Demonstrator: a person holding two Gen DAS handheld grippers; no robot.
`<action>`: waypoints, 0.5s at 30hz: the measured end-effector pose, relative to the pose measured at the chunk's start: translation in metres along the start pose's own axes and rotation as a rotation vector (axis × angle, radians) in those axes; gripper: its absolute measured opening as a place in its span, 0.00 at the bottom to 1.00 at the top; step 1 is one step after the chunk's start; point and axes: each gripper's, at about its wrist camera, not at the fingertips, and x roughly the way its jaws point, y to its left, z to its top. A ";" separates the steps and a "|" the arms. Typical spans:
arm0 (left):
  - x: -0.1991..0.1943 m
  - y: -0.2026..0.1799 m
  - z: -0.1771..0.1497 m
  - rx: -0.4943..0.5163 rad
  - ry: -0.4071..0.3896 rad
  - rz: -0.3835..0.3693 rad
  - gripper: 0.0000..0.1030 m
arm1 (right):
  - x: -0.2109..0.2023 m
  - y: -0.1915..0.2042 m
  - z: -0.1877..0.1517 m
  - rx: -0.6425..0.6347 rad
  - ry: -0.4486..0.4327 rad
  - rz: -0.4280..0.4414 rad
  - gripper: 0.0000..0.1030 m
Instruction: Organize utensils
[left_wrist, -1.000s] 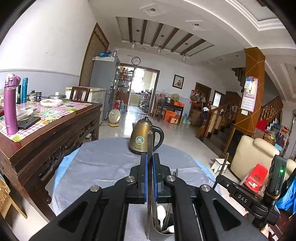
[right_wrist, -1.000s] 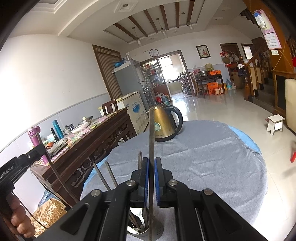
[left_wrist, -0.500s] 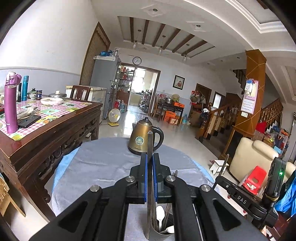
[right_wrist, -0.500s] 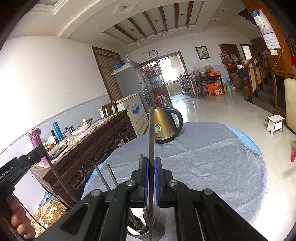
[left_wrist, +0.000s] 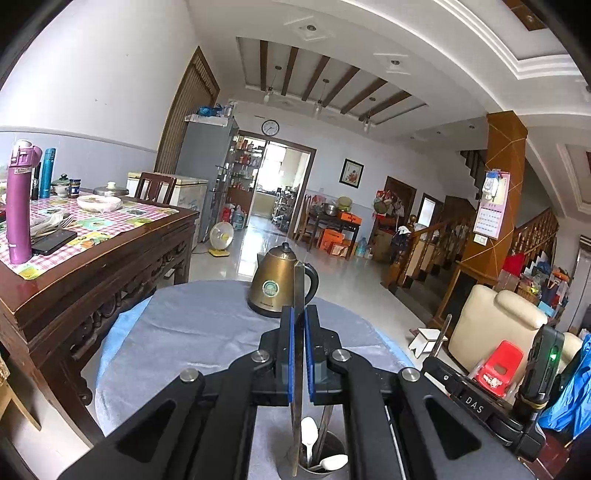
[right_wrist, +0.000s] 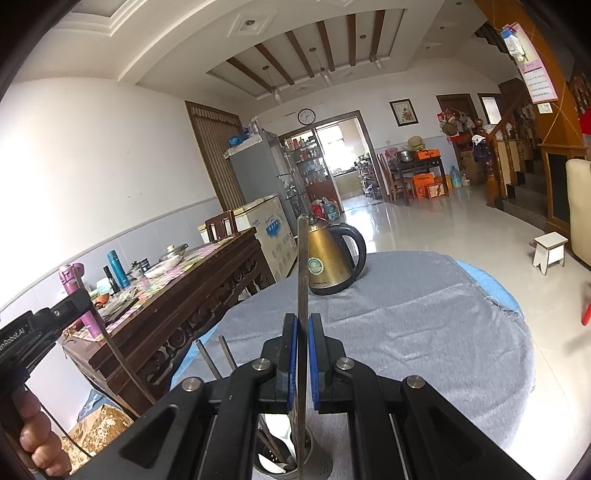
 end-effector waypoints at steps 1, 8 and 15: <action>0.000 -0.002 0.000 0.001 -0.001 -0.004 0.05 | 0.000 0.000 0.000 0.002 -0.001 0.000 0.07; -0.005 -0.005 0.001 -0.004 -0.035 -0.037 0.05 | -0.002 0.002 -0.001 0.005 -0.016 0.009 0.07; -0.011 -0.009 0.003 0.002 -0.071 -0.065 0.05 | -0.006 0.003 -0.003 0.007 -0.034 0.014 0.07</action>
